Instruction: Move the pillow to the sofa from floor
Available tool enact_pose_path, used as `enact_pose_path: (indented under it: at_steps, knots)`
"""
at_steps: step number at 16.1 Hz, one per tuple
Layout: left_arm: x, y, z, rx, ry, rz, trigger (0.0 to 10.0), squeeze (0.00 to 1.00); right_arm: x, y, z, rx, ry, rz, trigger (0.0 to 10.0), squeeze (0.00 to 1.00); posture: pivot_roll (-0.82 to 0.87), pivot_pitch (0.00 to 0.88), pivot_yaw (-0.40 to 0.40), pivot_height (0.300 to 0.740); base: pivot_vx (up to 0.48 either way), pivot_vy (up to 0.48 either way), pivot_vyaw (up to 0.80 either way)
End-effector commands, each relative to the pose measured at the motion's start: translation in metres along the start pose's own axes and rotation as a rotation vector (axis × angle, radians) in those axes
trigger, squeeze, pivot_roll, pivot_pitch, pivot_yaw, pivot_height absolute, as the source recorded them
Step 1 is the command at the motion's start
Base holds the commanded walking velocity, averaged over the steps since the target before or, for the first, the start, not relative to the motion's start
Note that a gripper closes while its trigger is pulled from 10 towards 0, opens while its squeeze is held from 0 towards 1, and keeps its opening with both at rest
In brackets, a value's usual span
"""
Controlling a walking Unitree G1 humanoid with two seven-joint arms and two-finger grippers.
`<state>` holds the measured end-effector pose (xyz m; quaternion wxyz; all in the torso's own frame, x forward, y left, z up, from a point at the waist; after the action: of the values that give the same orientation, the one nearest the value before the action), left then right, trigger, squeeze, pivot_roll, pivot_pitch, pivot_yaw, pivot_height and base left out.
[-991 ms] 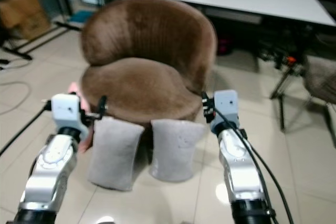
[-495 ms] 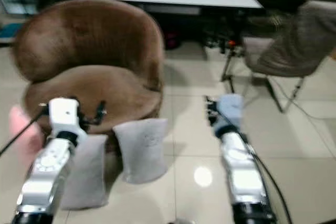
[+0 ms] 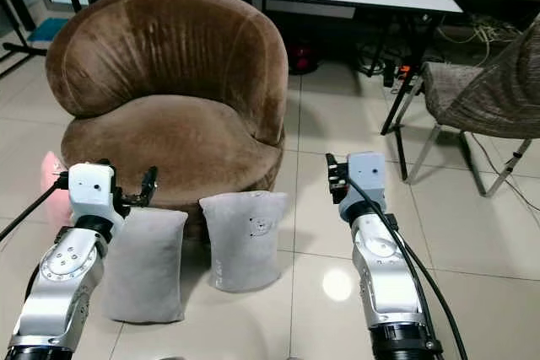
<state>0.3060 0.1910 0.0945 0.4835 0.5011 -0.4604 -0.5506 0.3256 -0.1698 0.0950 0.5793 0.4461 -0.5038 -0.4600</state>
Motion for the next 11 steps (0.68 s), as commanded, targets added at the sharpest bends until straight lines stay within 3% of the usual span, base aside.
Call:
enact_pose_path:
  at_steps: [1, 4, 7, 9, 11]
  knots:
    - [0.007, 0.005, 0.002, 0.022, -0.024, -0.003, 10.0, 0.0, -0.009, 0.002, 0.001, 0.019, 0.061, 0.075, 10.0, 0.0, 0.03, 0.0, -0.013, 0.74, 0.0, 0.0, 0.8]
    - [0.012, 0.004, 0.002, 0.023, -0.031, 0.007, 10.0, 0.0, -0.007, 0.0, -0.002, 0.011, 0.033, 0.017, 10.0, 0.0, 0.04, 0.0, -0.018, 0.74, 0.0, 0.0, 0.8]
    - [0.011, 0.009, -0.003, 0.037, -0.023, 0.022, 10.0, 0.0, 0.003, -0.003, -0.004, -0.015, -0.016, -0.099, 10.0, 0.0, 0.04, 0.0, -0.018, 0.74, 0.278, 0.0, 0.0]
    - [0.012, 0.009, -0.004, 0.038, -0.028, 0.023, 10.0, 0.0, 0.006, -0.003, -0.005, -0.017, -0.047, -0.068, 10.0, 0.0, 0.04, 0.0, -0.014, 0.74, 0.296, 0.0, 0.0]
    - [0.014, 0.009, -0.005, 0.039, -0.033, 0.025, 10.0, 0.0, 0.004, -0.004, -0.005, -0.017, -0.039, -0.075, 10.0, 0.0, 0.03, 0.0, -0.009, 0.74, 0.298, 0.0, -0.75]
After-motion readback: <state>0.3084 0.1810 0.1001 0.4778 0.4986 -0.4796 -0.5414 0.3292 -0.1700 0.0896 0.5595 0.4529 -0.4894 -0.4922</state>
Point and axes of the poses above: a point about 5 cm out from each wrist's last joint towards the gripper, its own z axis pointing back from the gripper into the wrist, its own y axis along the axis of the wrist's last joint, x = y × z, the point moved 4 cm from there along -z, pointing out of the wrist towards the gripper, and after that the axes turned 2 degrees about z, right-handed, at the moved point
